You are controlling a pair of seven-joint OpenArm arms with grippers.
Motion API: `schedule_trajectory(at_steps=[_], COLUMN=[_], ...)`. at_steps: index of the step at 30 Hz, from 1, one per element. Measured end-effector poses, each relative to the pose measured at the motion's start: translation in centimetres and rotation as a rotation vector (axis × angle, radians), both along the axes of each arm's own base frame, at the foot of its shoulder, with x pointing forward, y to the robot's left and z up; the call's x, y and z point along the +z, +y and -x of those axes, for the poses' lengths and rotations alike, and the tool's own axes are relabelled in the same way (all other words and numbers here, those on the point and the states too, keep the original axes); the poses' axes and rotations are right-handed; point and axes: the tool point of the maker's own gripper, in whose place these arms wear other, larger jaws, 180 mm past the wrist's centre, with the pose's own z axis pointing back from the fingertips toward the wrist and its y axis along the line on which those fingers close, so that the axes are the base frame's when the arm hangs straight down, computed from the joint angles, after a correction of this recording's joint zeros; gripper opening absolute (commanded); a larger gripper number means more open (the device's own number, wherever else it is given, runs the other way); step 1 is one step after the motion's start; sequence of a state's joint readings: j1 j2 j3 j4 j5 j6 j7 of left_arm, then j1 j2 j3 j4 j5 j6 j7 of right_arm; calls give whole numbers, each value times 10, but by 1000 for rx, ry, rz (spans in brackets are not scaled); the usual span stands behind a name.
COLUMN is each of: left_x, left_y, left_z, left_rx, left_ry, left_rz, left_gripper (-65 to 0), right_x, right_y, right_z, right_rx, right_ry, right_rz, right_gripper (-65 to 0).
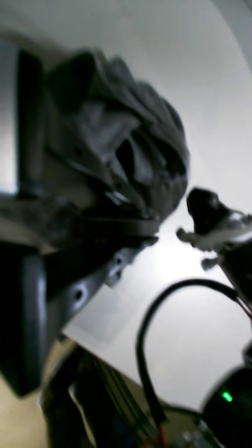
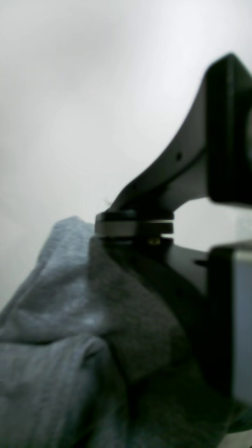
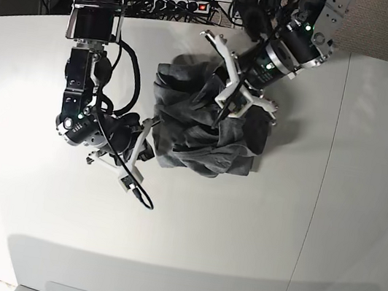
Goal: Fold the T-shirt properly
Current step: 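Release the right gripper and press the folded bundle with the left gripper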
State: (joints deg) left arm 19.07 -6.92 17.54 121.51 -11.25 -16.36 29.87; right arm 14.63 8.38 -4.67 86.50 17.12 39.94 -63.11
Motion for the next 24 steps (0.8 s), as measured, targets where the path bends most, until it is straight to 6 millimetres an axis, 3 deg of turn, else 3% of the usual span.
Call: schedule_trajectory(at_steps=[6,12,15,24], left_x=[-16,-70,-72,-83], left_y=[-12,0,13,82], left_z=[-13,-33,-49,-77], left_rx=[-9,-6,6,106], left_ry=[14,36,-36,-126], left_rz=[24,-194,-322,-575], left_gripper=[-650,-650,-650,-650], right_x=[-2,-11,-10,-14], right_y=[-1,-2,-2,-4], right_z=[2,11,10,14], right_rx=[0,-1,-1,0], right_ry=[10,43,39,56], right_rz=[5,16,14,24], right_gripper=[-650,-650,-650,-650])
